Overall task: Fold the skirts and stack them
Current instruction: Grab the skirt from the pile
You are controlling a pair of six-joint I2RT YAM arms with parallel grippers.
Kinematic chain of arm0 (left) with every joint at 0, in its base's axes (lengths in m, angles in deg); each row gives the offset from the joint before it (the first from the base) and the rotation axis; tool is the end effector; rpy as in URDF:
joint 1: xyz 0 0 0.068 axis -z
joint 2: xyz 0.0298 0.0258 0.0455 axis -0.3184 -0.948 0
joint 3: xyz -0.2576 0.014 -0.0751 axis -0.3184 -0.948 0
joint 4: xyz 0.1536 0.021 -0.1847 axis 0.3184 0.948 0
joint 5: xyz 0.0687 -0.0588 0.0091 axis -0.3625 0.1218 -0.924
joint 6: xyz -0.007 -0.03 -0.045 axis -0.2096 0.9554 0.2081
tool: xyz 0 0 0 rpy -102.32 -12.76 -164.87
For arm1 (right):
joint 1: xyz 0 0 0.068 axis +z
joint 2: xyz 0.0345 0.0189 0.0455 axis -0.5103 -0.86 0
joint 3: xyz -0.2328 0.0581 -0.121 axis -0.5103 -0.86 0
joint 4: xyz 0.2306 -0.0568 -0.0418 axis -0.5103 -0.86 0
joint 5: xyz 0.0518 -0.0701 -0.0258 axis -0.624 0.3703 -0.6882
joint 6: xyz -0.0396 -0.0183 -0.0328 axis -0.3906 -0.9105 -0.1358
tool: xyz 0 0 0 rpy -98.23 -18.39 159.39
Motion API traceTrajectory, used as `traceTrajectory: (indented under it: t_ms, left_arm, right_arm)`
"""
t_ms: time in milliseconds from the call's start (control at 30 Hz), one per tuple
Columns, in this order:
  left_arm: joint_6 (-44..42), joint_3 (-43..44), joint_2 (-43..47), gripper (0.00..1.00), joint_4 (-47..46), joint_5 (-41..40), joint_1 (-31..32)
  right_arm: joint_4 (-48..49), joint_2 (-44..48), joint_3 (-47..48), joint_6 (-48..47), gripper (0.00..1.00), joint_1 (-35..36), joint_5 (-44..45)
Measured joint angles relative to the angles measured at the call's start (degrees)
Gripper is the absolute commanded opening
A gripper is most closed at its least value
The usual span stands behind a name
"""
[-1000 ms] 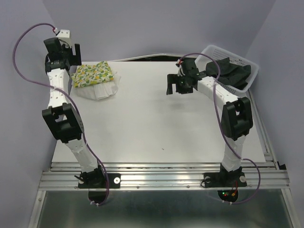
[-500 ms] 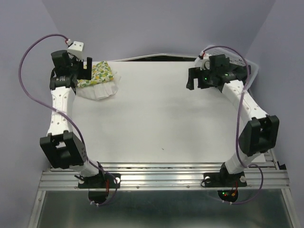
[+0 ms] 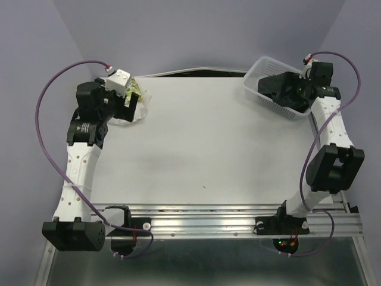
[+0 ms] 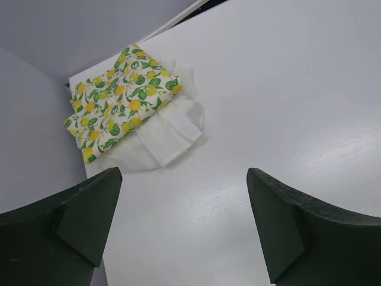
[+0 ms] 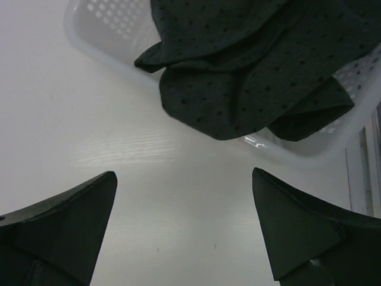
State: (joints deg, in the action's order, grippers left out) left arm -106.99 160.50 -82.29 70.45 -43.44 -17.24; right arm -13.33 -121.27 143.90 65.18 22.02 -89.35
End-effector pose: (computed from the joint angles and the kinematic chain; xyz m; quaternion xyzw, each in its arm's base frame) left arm 0.2271 -0.0137 0.4203 0.2369 0.7533 0.0225 0.6132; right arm 0.3464 -0.0463 0.3551 0.0486 0.8918 0.0557 0.4463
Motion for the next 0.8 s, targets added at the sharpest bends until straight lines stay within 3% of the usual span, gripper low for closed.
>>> traceTrajectory:
  t_ms: [533,667,700,800]
  left_arm:
    - [3.7,-5.7,3.3,0.99,-1.0,-0.4,0.5]
    - [3.7,-5.7,2.6,0.99,-1.1,-2.8,0.5]
    - [3.7,-5.5,2.1,0.99,-1.1,-3.2,0.5]
    - [3.8,-5.0,0.1,0.99,-1.4,-3.6,0.5]
  right_arm:
    - [1.0,-32.7,25.7,6.4,0.99,-4.2,14.2]
    - [1.0,-39.9,32.6,8.2,0.83,-4.9,14.9]
    - [1.0,-41.1,33.5,8.5,0.68,-4.9,14.6]
    - [1.0,-42.8,34.4,9.7,0.41,-4.9,11.7]
